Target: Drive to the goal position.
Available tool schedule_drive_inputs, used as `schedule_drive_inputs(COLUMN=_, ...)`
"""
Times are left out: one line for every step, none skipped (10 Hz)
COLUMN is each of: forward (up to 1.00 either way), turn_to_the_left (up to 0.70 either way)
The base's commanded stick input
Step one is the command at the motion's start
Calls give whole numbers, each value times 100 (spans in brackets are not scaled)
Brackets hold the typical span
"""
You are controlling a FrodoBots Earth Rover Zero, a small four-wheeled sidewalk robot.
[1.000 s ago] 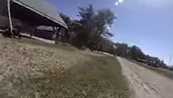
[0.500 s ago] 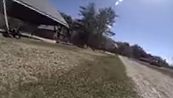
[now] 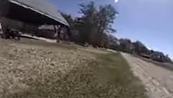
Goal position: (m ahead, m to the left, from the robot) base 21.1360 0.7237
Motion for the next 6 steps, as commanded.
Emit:
schedule_drive_inputs(forward=69, turn_to_the_left=-34)
schedule_drive_inputs(forward=69, turn_to_the_left=-34)
schedule_drive_inputs(forward=69, turn_to_the_left=-34)
schedule_drive_inputs(forward=69, turn_to_the_left=-34)
schedule_drive_inputs(forward=69, turn_to_the_left=-34)
schedule_drive_inputs(forward=69, turn_to_the_left=-34)
